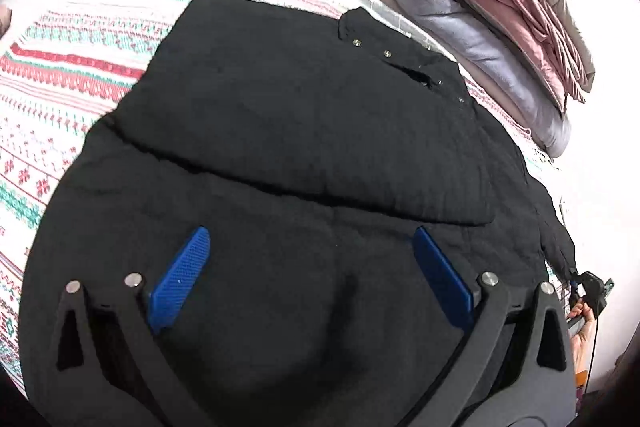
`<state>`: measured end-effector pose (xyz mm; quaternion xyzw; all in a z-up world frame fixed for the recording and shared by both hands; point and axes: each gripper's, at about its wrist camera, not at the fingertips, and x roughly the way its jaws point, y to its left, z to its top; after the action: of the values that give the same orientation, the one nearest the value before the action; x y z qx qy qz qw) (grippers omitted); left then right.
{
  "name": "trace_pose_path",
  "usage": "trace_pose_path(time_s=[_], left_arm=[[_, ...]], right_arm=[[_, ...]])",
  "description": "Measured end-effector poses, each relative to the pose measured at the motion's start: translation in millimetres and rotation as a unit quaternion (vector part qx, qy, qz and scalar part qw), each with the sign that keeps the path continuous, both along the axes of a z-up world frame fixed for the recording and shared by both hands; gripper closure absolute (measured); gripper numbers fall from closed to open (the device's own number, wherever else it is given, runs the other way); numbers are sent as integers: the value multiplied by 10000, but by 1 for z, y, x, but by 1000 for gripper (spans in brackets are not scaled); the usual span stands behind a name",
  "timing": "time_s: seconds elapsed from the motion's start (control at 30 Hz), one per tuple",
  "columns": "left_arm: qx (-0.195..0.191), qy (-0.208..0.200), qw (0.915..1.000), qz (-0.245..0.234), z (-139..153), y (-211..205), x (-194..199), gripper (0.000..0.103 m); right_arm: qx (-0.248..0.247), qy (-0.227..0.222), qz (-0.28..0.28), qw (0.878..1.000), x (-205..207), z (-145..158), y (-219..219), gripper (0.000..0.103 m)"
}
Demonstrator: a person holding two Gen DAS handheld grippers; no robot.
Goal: Fold large clothes
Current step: 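Grasp the other coat sleeve with the right gripper and fold it inward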
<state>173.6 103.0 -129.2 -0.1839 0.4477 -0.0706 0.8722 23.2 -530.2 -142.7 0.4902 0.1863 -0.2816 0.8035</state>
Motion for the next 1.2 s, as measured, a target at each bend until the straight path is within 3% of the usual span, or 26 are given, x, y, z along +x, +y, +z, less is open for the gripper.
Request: trace_pose_path(time_s=[0.17,0.33,0.5,0.67,0.8,0.93,1.0,1.07,1.13,1.2], left_arm=[[-27,-40,10000,-22,7,-2,-1,2],[-31,-134,9999,-105,15,-6,-2,2],[18,-212,9996,-182,18,-12,-4,2],[44,-300,9992,-265,20,-15,-6,2],[-46,-361,9987,-353,18,-16,-8,2],[-99,-403,9983,-400,15,-20,-10,2],[-159,-399,9980,-455,18,-25,-9,2],[-236,-506,9968,-577,27,-32,-12,2],[-222,-662,9946,-771,35,-42,-13,2],[58,-826,9910,-1047,43,-62,-11,2]], right_arm=[[-855,11,96,9963,4,46,27,97],[-1829,-144,853,9793,38,110,94,97],[-2920,-203,2224,9300,84,151,213,97],[-3346,-331,3516,8737,114,149,323,97],[-3310,-213,4340,8376,140,125,388,95],[-2854,379,5058,8132,166,69,418,87],[-2283,783,5345,8099,179,33,416,81],[-1905,1017,5444,8106,187,17,408,81],[-1705,937,5514,8113,187,20,398,79],[-1454,650,5623,8115,177,32,389,64]])
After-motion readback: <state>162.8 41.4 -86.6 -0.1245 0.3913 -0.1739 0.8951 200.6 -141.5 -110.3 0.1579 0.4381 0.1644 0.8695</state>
